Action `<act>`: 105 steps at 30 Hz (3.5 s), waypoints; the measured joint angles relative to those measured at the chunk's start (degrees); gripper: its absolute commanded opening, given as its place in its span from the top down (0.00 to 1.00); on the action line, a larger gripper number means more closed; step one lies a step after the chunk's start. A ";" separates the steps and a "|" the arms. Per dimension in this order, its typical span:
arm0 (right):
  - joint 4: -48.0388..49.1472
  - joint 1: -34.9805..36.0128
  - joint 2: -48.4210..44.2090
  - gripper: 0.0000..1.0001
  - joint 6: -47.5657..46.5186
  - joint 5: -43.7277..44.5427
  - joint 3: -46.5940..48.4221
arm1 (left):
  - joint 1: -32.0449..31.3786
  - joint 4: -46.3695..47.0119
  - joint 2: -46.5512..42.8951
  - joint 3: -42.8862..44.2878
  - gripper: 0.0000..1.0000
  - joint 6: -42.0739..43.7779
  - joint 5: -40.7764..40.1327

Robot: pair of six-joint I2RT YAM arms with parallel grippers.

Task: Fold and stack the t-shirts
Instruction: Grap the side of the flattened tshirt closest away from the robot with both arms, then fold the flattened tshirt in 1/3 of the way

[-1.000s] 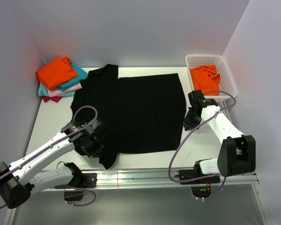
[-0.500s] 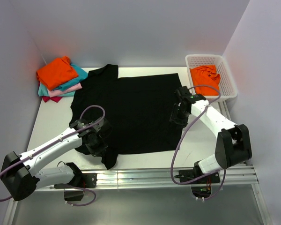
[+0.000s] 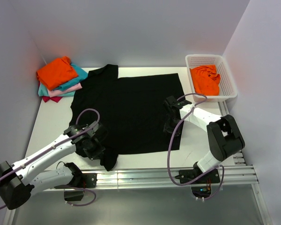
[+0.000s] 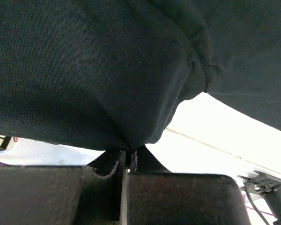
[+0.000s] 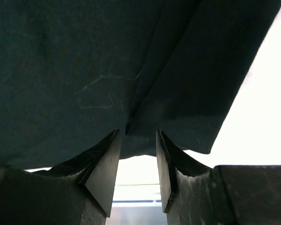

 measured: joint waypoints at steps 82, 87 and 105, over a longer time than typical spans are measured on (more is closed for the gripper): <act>-4.72 -27.36 -13.90 1.00 5.97 9.05 -15.08 | 20.46 0.61 2.21 3.65 1.00 19.10 -1.44; -4.74 -28.63 -12.13 1.00 5.40 9.01 -14.38 | 20.96 0.59 2.21 3.65 1.00 19.08 -1.46; -10.29 -30.45 -10.01 1.00 1.09 10.03 4.04 | 22.12 -2.12 12.22 21.20 1.00 21.66 -1.44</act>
